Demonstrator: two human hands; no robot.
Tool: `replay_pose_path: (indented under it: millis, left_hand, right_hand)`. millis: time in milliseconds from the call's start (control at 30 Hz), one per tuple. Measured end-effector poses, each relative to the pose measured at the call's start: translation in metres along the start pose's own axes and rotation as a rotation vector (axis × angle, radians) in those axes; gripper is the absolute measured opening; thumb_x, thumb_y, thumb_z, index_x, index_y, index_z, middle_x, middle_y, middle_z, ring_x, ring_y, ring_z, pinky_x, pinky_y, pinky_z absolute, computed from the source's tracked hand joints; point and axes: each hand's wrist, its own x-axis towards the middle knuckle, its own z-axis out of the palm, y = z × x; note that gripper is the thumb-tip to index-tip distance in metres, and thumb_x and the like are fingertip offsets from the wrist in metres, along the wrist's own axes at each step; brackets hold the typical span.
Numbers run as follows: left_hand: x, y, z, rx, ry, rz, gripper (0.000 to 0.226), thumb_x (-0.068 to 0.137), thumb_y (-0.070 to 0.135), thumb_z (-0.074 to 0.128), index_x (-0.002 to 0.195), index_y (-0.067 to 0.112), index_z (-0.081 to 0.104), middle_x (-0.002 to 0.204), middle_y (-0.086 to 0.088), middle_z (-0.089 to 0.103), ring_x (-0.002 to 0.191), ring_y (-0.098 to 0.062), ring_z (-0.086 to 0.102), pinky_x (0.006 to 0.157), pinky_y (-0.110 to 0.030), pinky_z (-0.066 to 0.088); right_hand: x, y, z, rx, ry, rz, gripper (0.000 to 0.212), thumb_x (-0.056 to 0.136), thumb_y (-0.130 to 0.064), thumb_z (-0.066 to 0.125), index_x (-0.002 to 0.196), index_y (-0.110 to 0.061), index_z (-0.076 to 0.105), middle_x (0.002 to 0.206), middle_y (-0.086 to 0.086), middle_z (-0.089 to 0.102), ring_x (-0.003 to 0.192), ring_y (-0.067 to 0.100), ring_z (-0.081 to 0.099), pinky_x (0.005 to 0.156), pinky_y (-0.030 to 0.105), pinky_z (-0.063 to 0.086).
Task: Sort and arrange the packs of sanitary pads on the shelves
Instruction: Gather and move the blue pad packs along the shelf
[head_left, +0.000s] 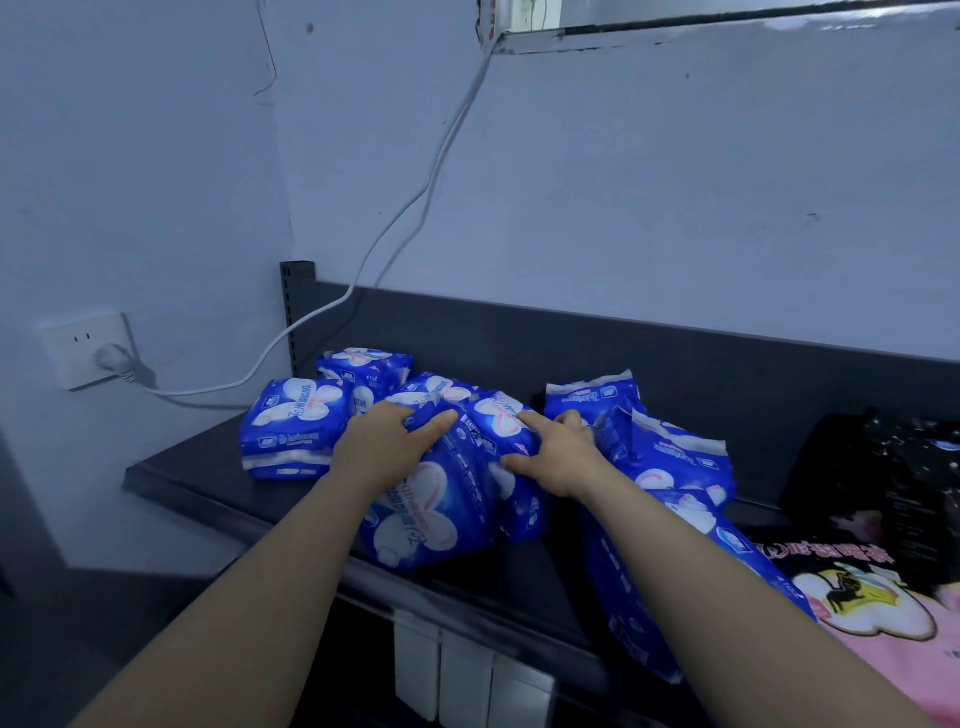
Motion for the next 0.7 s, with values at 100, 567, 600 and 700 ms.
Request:
replay_pose_path:
  millis: [100, 567, 600, 700]
  left_hand:
    - [-0.003, 0.009, 0.004, 0.027, -0.009, 0.073, 0.052, 0.088, 0.062, 0.051, 0.067, 0.015, 0.046, 0.073, -0.003, 0.056, 0.069, -0.018, 0.055, 0.067, -0.038, 0.044]
    - [-0.004, 0.077, 0.036, 0.415, -0.263, 0.366, 0.055, 0.090, 0.048, 0.049, 0.143, 0.045, 0.037, 0.152, 0.015, 0.035, 0.139, -0.025, 0.028, 0.111, -0.043, 0.030]
    - [-0.005, 0.081, 0.037, 0.445, -0.274, 0.369, 0.054, 0.091, 0.046, 0.049, 0.144, 0.044, 0.037, 0.152, 0.013, 0.036, 0.138, -0.026, 0.028, 0.111, -0.043, 0.030]
    - [-0.007, 0.087, 0.040, 0.467, -0.271, 0.323, 0.058, 0.090, 0.045, 0.048, 0.146, 0.042, 0.033, 0.153, 0.009, 0.035, 0.140, -0.028, 0.025, 0.109, -0.046, 0.029]
  right_hand:
    - [-0.006, 0.004, -0.012, -0.029, -0.050, -0.031, 0.079, 0.081, -0.060, 0.064, 0.148, -0.033, 0.034, 0.145, 0.006, 0.033, 0.136, 0.028, 0.032, 0.109, 0.043, 0.036]
    - [-0.052, 0.079, -0.068, -0.118, -0.049, 0.332, 0.100, 0.070, -0.072, 0.064, 0.150, -0.046, 0.009, 0.158, 0.009, 0.002, 0.145, 0.038, 0.004, 0.114, 0.053, 0.024]
    - [-0.052, 0.080, -0.065, -0.138, -0.053, 0.342, 0.102, 0.069, -0.074, 0.063, 0.149, -0.048, 0.006, 0.159, 0.006, -0.001, 0.146, 0.037, -0.001, 0.114, 0.056, 0.023]
    - [-0.052, 0.080, -0.057, -0.138, -0.066, 0.408, 0.104, 0.067, -0.078, 0.060, 0.147, -0.053, -0.002, 0.160, 0.002, -0.016, 0.145, 0.041, -0.014, 0.113, 0.063, 0.018]
